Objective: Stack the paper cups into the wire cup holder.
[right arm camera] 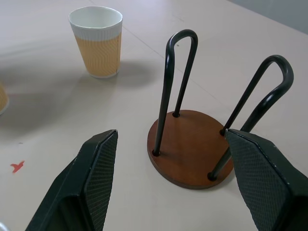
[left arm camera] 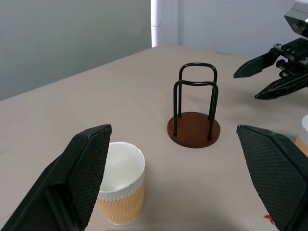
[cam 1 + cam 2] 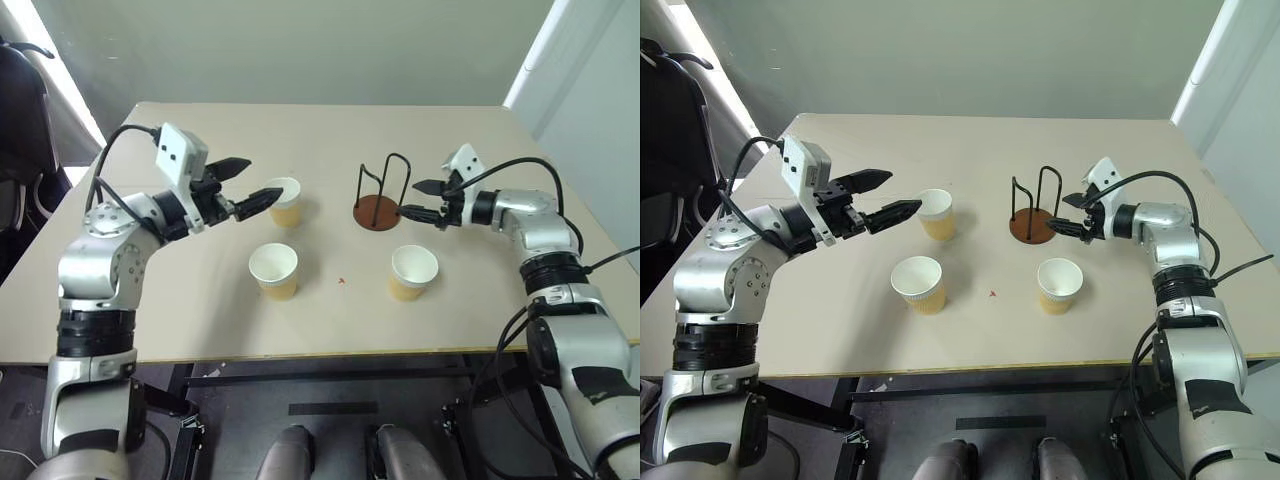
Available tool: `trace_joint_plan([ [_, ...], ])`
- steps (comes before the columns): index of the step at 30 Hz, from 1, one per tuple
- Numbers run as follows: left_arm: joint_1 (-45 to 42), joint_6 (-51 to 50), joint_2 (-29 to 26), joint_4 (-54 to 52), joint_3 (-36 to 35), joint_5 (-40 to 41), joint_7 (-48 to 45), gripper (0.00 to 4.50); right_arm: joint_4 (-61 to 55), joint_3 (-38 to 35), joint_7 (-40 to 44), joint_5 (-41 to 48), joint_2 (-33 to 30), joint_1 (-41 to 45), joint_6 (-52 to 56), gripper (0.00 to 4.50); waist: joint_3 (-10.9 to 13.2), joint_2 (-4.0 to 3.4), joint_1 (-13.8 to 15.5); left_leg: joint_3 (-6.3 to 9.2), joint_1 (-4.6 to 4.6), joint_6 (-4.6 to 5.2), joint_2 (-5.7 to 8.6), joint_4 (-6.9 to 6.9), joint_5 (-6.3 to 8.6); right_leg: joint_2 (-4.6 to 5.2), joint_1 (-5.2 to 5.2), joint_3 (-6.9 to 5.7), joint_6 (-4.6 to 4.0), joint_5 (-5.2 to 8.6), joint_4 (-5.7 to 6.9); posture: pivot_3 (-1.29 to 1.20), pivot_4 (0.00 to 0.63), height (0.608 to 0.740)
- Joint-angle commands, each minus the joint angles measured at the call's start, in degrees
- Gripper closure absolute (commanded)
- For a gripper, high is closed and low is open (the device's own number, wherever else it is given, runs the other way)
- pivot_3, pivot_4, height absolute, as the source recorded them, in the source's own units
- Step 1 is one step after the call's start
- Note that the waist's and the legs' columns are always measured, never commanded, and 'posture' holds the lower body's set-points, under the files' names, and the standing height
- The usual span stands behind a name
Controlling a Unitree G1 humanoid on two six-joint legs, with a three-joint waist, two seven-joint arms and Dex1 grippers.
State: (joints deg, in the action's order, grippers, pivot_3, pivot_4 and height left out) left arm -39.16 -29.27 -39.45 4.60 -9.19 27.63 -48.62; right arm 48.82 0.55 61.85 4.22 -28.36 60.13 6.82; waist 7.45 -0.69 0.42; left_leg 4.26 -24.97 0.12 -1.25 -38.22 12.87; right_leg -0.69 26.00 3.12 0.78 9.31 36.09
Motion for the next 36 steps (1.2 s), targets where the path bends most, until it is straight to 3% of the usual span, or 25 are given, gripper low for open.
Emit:
trace_joint_plan([
  [1,-0.15,0.32,-0.62,-1.78,-1.32,0.25,0.2,0.02,-0.82,-0.13,-0.19,0.3,-0.09,0.8,-1.15,0.9,0.0,0.0,0.01,0.0,0.0,0.0,0.0,0.0,0.0,0.0,0.0,0.0,0.0,0.0,0.0,0.0,0.15,0.74],
  [17,1.49,0.92,-0.59,-2.47,-1.45,-0.54,0.9,0.02,-0.57,0.27,0.63,0.36,-0.67,0.23,-1.08,0.9,0.0,0.0,0.0,-0.01,0.0,0.0,-0.01,0.0,0.0,-0.01,0.0,0.0,0.0,0.0,0.0,0.0,0.15,0.74],
  [36,-0.17,1.78,-0.24,-0.61,-1.16,-1.25,0.07,0.02,5.84,0.73,-8.56,-2.51,5.3,4.27,-5.53,0.9,0.0,0.0,-0.14,-0.02,0.01,-0.01,-0.03,0.0,0.01,-0.01,0.02,0.01,0.0,0.0,0.01,0.0,0.15,0.74],
])
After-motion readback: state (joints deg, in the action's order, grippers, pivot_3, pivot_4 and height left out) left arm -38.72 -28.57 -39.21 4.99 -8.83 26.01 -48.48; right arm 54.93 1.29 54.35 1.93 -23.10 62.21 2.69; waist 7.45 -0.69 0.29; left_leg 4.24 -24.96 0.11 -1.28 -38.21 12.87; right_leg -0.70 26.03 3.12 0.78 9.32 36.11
